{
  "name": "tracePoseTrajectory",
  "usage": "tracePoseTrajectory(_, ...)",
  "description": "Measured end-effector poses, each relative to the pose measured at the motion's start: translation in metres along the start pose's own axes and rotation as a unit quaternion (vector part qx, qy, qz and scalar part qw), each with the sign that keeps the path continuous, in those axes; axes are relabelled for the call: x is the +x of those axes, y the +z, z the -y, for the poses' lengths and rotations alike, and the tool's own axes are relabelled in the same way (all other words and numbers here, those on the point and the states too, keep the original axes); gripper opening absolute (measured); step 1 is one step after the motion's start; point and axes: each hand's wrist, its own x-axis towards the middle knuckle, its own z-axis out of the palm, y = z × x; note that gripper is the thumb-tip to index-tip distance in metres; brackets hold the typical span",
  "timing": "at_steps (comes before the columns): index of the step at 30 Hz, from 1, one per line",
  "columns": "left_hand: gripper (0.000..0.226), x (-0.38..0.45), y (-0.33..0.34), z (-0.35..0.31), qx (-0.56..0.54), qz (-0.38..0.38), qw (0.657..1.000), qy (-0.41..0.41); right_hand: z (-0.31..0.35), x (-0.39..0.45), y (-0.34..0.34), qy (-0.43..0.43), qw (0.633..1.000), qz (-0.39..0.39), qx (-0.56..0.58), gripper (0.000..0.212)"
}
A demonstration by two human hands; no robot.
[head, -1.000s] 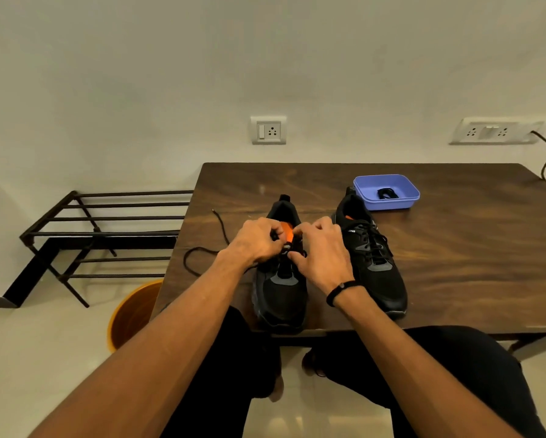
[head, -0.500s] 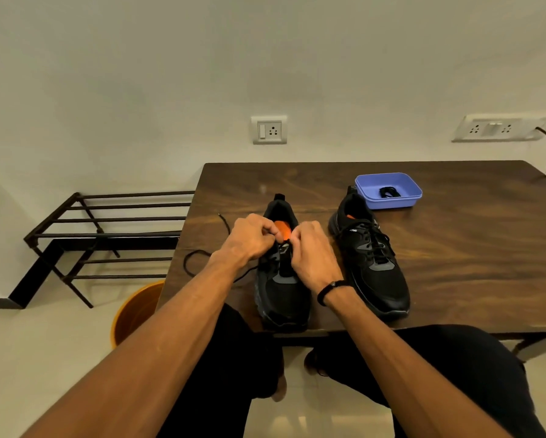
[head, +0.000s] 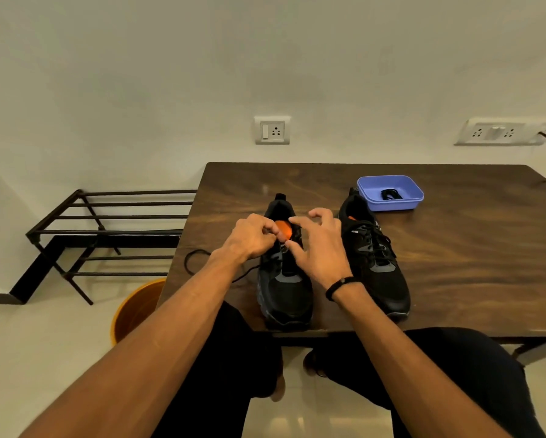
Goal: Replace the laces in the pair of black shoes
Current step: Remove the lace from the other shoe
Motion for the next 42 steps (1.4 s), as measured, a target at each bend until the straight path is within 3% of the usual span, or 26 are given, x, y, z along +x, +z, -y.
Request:
tracePoseTrajectory(3, 0.032, -0.001, 0.000, 0.001, 0.011, 0.000, 1.000, 0.005, 0.007, -0.004, 0.008, -0.036, 0.992, 0.038, -0.113, 0.037)
tracePoseTrajectory(8, 0.032, -0.001, 0.000, 0.003, 0.010, -0.001, 1.000, 0.007, 0.009, 0.000, 0.012, -0.001, 0.989, 0.041, -0.142, 0.027)
tracePoseTrajectory(13, 0.033, -0.002, 0.001, 0.002, 0.015, -0.005, 1.000, 0.008, 0.008, -0.001, 0.019, -0.023, 0.991, 0.021, -0.128, 0.016)
tracePoseTrajectory(17, 0.029, -0.002, 0.002, 0.002, 0.035, -0.014, 0.999, 0.020, 0.005, -0.003, 0.019, -0.016, 0.999, -0.032, -0.024, 0.007)
tracePoseTrajectory(21, 0.028, 0.000, 0.003, -0.002, 0.044, -0.011, 0.999, 0.018, -0.003, 0.010, 0.008, 0.129, 0.974, -0.091, 0.160, 0.014)
tracePoseTrajectory(22, 0.027, 0.000, 0.003, -0.003, 0.042, -0.004, 0.999, 0.016, -0.004, 0.016, 0.002, 0.179, 0.945, -0.106, 0.253, 0.017)
tracePoseTrajectory(23, 0.028, 0.000, 0.003, -0.003, 0.041, 0.002, 0.999, 0.014, -0.005, 0.022, -0.003, 0.225, 0.890, -0.126, 0.375, 0.020)
tracePoseTrajectory(25, 0.028, 0.001, 0.003, -0.003, 0.041, 0.009, 0.999, 0.015, -0.005, 0.030, -0.021, 0.313, 0.692, -0.159, 0.631, 0.023)
tracePoseTrajectory(26, 0.028, 0.001, 0.002, -0.002, 0.041, 0.012, 0.999, 0.016, -0.007, 0.032, -0.030, 0.344, 0.604, -0.169, 0.699, 0.022)
tracePoseTrajectory(27, 0.028, 0.000, 0.002, -0.002, 0.037, 0.014, 0.999, 0.016, -0.009, 0.032, -0.035, 0.360, 0.568, -0.173, 0.720, 0.020)
tracePoseTrajectory(28, 0.028, 0.000, 0.001, -0.001, 0.031, 0.015, 0.999, 0.015, -0.010, 0.029, -0.039, 0.359, 0.596, -0.164, 0.699, 0.016)
tracePoseTrajectory(29, 0.028, -0.001, 0.000, -0.001, 0.025, 0.012, 1.000, 0.013, -0.013, 0.028, -0.036, 0.336, 0.673, -0.150, 0.642, 0.011)
tracePoseTrajectory(31, 0.028, -0.001, -0.002, -0.001, 0.020, 0.005, 1.000, 0.010, -0.011, 0.020, -0.032, 0.212, 0.874, -0.108, 0.425, 0.004)
tracePoseTrajectory(32, 0.027, -0.002, -0.002, 0.000, 0.022, 0.003, 1.000, 0.010, -0.010, 0.018, -0.029, 0.127, 0.944, -0.070, 0.297, 0.005)
tracePoseTrajectory(33, 0.027, -0.003, -0.002, -0.001, 0.026, 0.002, 1.000, 0.013, -0.007, 0.017, -0.027, 0.054, 0.982, -0.023, 0.180, 0.004)
tracePoseTrajectory(36, 0.029, -0.005, -0.002, -0.002, 0.033, -0.007, 0.999, 0.019, 0.000, 0.013, -0.018, -0.046, 0.995, 0.083, -0.024, 0.010)
tracePoseTrajectory(42, 0.031, -0.004, -0.001, -0.003, 0.036, -0.008, 0.999, 0.018, 0.005, 0.008, -0.002, -0.047, 0.986, 0.114, -0.110, 0.021)
